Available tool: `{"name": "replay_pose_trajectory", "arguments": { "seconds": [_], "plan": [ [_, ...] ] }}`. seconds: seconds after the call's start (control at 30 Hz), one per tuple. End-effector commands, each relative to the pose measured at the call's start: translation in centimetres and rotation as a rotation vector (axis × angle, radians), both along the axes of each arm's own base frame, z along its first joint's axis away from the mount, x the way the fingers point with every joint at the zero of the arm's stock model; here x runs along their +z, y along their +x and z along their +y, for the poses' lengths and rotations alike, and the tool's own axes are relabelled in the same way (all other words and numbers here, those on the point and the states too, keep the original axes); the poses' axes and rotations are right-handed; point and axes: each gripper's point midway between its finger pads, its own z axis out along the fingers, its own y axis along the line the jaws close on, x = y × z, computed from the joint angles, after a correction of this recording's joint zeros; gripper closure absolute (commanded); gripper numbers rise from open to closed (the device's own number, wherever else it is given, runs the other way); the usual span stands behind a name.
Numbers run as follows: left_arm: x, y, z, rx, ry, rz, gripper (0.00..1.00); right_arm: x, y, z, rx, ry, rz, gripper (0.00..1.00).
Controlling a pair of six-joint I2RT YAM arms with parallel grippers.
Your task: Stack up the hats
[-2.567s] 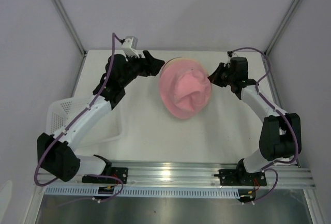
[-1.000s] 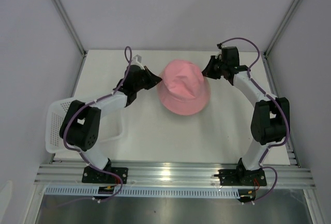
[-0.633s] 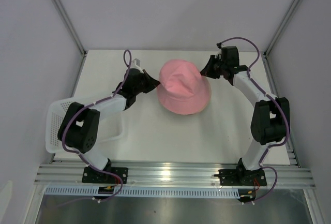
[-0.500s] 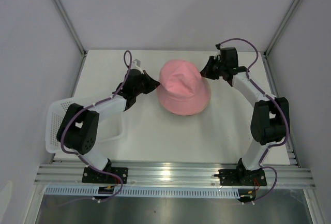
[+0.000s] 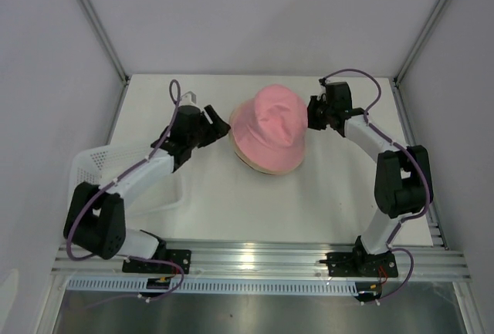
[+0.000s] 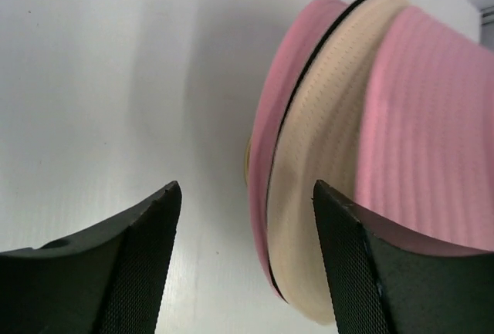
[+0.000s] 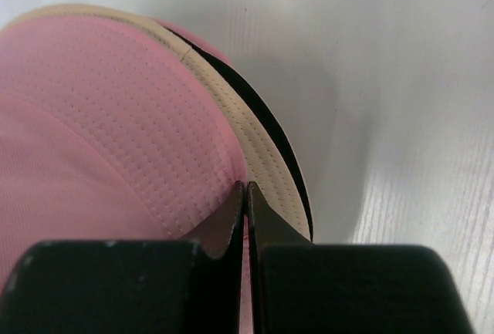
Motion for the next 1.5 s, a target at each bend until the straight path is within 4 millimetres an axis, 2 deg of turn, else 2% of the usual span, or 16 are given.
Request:
{"name": "replay_pose_trajectory", "arguments": {
  "seconds": [0.0, 0.13, 0.17, 0.2, 0.33, 0.5, 0.63, 0.8, 0.9, 0.93, 1.03, 1.07, 1.13, 1.17, 1.33, 1.47],
  "plan": [
    [5.9, -1.2, 1.1, 0.046, -0.075, -0.123, 0.27, -0.7, -1.9, -1.1, -0.022, -0.068, 0.025, 1.0],
    [9.9, -3.8, 0.4, 0.019, -0.246, -0.231, 0.27, -0.6, -3.1, -0.8, -0.039, -0.048, 0.02, 1.0],
    [9.5, -4.7, -0.2, -0.012, -0.284, -0.24, 0.28, -0.4, -3.5, -0.7, -0.041, -0.039, 0.007, 1.0],
    [10.6, -5.3, -0.6, -0.025, -0.329, -0.259, 0.29, -0.3, -3.8, -0.4, -0.039, -0.033, 0.004, 1.0],
    [11.4, -6.6, -2.7, -0.09, -0.402, -0.273, 0.31, 0.1, -4.8, 0.5, -0.045, 0.006, 0.002, 1.0],
    [9.9, -7.2, -4.6, -0.111, -0.43, -0.234, 0.32, -0.8, -6.5, 0.9, -0.06, 0.016, 0.022, 1.0],
    [7.8, -7.4, -4.7, -0.101, -0.465, -0.226, 0.3, -1.8, -7.4, 0.7, -0.066, 0.012, 0.041, 1.0],
    [6.8, -7.0, -4.9, -0.089, -0.469, -0.219, 0.3, -2.0, -8.1, 0.8, -0.065, 0.009, 0.04, 1.0],
    [7.1, -6.7, -5.2, -0.099, -0.484, -0.239, 0.32, -1.7, -8.3, 0.9, -0.06, 0.01, 0.028, 1.0],
    [7.4, -6.7, -5.4, -0.106, -0.49, -0.25, 0.33, -1.5, -8.3, 0.9, -0.061, 0.008, 0.022, 1.0],
    [7.8, -6.2, -5.6, -0.106, -0.498, -0.266, 0.47, -1.2, -8.5, 0.9, -0.061, 0.007, 0.01, 1.0],
    [7.5, -6.0, -5.5, -0.092, -0.497, -0.258, 0.63, -1.2, -8.5, 0.8, -0.061, 0.007, 0.01, 1.0],
    [6.4, -5.6, -5.4, -0.064, -0.486, -0.224, 0.82, -1.2, -8.6, 0.8, -0.063, 0.006, 0.01, 1.0],
    [5.7, -5.5, -5.3, -0.041, -0.487, -0.194, 0.99, -1.2, -8.6, 0.8, -0.063, 0.006, 0.01, 1.0],
    [-0.4, -4.9, -3.5, 0.109, -0.388, -0.038, 0.99, -2.0, -8.6, 0.8, -0.061, -0.006, 0.019, 1.0],
    [-3.3, -5.0, -3.6, 0.124, -0.346, 0.033, 0.99, -2.8, -8.5, 1.1, -0.052, -0.001, 0.036, 1.0]
  ]
}}
